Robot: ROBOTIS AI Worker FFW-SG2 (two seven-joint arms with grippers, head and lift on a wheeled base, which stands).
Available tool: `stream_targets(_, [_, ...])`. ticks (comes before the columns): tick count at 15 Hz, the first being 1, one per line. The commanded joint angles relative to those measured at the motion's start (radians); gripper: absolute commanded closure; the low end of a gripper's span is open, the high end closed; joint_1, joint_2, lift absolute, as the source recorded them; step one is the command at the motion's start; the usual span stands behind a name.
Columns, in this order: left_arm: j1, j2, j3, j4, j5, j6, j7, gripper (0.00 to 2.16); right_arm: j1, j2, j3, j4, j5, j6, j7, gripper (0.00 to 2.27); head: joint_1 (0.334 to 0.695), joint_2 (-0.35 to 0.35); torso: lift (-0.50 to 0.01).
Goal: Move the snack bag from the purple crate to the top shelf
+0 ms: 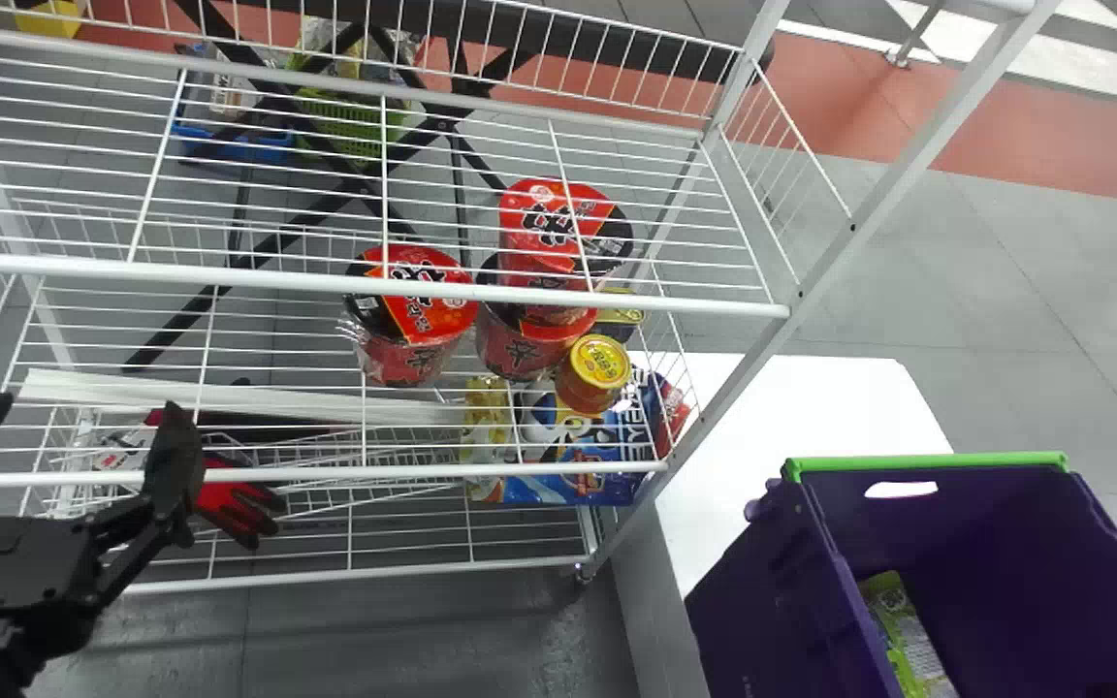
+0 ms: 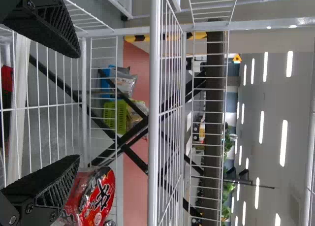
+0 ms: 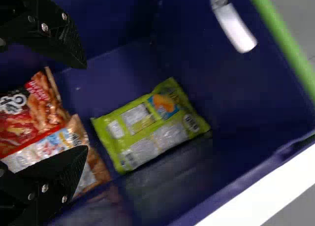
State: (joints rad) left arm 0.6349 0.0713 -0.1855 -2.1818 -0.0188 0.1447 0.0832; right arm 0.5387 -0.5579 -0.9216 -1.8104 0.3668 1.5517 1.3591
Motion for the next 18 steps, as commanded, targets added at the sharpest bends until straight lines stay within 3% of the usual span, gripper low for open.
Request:
stream_targets(1, [0.012,0.002,0.000,-0.003,0.000,-0.004,-0.003,0.08,0.003,-0.008,0.038,0.083,0.007,0.021,0.008,0.29,0.695,-0.350,-0.456])
stream_targets(7, [0.025,0.004,0.034,0.002,0.034,-0.035,-0.019,0.08,-0.020,-0.048,0.110,0.295,0.055,-0.206,0.008,0.29,0.695,-0.350,-0.456])
stream_targets(15, [0.023,0.005,0.046,0.014,0.056,-0.059,-0.036,0.08,-0.034,-0.024,0.225,0.456,0.080,-0.555,0.008,0.29,0.695,-0.350,-0.456])
stream_targets(18, [0.026,0.010,0.069,0.016,0.077,-0.066,-0.045,0.08,-0.034,-0.016,0.247,0.477,0.098,-0.571,0.008,0.29,0.695,-0.350,-0.456])
